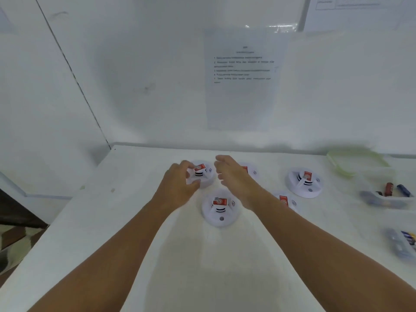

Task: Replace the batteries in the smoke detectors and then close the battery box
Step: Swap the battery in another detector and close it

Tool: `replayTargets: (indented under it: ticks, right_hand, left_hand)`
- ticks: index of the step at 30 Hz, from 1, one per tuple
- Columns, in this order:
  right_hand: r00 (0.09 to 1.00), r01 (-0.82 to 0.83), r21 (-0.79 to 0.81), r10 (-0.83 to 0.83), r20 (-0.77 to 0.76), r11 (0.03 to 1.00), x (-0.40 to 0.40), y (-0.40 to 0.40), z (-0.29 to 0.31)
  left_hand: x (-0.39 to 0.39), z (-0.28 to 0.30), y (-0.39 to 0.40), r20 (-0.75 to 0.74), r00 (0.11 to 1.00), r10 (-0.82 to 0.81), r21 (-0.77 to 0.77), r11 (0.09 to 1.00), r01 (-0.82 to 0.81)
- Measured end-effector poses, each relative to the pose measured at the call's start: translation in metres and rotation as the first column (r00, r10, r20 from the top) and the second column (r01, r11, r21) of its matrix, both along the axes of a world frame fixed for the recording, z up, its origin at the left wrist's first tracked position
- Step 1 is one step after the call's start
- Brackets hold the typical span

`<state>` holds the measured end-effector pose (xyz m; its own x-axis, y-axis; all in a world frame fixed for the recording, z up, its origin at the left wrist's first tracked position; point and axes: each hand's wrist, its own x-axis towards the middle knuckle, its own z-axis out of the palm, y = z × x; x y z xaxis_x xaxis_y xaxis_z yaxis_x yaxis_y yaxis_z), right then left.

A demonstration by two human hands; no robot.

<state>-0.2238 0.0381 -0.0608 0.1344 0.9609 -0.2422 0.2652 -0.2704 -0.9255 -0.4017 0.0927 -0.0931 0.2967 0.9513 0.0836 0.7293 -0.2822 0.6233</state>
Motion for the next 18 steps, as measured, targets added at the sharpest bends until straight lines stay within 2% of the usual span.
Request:
replayTargets:
  ticks: [2,5,11,13,15,17,18]
  right_hand:
    - [0.999,0.006,-0.122,-0.011,-0.038,0.992,-0.004,0.024,0.001]
    - [1.000,-0.009,-0.192,0.005,-0.023,0.981,-0.007,0.047,-0.003]
    - [0.996,-0.020,-0.225,0.000,-0.091,0.974,0.005,0.066,-0.018]
    - [0.994,-0.027,-0.203,0.005,-0.109,0.979,0.008,0.068,-0.019]
    - [0.990,-0.020,-0.169,-0.004,-0.142,0.985,0.012,0.071,-0.021]
    - [0.979,-0.002,-0.144,-0.028,-0.202,0.990,0.016,0.076,-0.018]
    - [0.967,-0.002,-0.141,-0.035,-0.254,0.990,0.018,0.077,-0.013]
  left_hand:
    - [0.007,0.009,0.017,-0.154,0.988,-0.023,-0.063,0.998,0.013]
    - [0.022,0.018,0.037,-0.363,0.923,-0.127,-0.177,0.982,0.066]
    - [0.042,0.016,0.070,-0.578,0.772,-0.264,-0.320,0.944,0.084]
    - [0.043,0.018,0.074,-0.570,0.781,-0.254,-0.316,0.946,0.077]
    - [0.039,0.020,0.076,-0.508,0.836,-0.208,-0.280,0.957,0.068]
    - [0.030,0.025,0.077,-0.277,0.953,-0.126,-0.243,0.968,0.058]
    - [0.025,0.027,0.076,-0.075,0.995,-0.069,-0.235,0.971,0.050]
